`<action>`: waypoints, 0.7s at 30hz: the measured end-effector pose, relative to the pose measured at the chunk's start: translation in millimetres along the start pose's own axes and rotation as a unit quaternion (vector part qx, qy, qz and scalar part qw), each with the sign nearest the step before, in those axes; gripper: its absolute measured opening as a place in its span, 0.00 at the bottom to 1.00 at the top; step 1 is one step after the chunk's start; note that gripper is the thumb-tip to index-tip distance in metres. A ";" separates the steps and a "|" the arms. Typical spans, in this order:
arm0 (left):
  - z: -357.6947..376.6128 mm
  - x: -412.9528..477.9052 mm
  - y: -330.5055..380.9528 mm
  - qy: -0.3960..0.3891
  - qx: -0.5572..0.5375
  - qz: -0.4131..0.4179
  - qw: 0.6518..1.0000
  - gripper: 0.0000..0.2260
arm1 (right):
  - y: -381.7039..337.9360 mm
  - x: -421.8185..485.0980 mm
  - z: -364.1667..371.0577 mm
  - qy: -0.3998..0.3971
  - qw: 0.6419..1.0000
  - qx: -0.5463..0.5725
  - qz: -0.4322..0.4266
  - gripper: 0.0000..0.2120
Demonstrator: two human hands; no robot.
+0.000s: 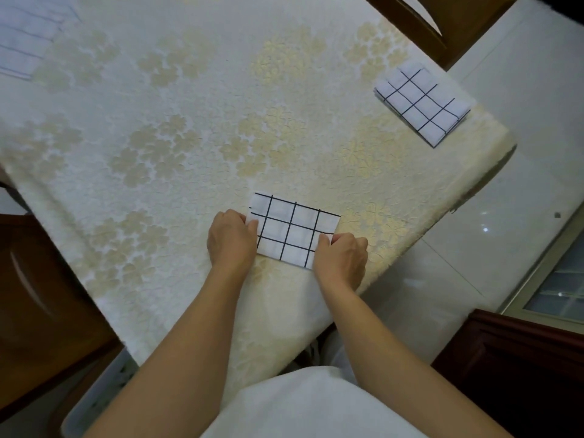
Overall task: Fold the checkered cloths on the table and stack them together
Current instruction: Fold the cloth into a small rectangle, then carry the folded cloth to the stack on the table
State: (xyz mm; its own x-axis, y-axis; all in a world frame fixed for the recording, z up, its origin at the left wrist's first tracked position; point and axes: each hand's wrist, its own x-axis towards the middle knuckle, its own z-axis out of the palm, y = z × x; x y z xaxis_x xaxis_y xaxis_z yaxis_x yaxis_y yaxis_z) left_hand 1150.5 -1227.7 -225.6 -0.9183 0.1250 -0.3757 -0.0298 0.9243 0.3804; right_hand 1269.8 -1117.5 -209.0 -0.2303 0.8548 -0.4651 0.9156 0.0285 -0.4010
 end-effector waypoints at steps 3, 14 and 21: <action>-1.4 5.5 2.2 -0.041 0.000 -0.017 0.999 0.11 | -2.6 2.7 0.5 -0.013 1.000 0.010 -0.001 0.12; -44.9 -43.0 2.1 -0.099 -0.373 -0.089 0.918 0.04 | 8.3 12.7 -41.9 -0.127 0.940 0.317 -0.010 0.09; -59.9 -69.7 5.9 -0.209 -0.523 -0.116 0.818 0.16 | 10.3 0.1 -85.8 -0.288 0.839 0.461 0.037 0.10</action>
State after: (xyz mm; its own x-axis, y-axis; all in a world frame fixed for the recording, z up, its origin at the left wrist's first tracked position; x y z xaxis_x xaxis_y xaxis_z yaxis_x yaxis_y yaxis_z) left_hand 1190.7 -1252.5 -146.5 -0.6308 0.3045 -0.7137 -0.7071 0.1533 0.6903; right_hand 1307.4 -1072.7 -145.5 -0.5477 0.4366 -0.7137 0.3520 -0.6535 -0.6700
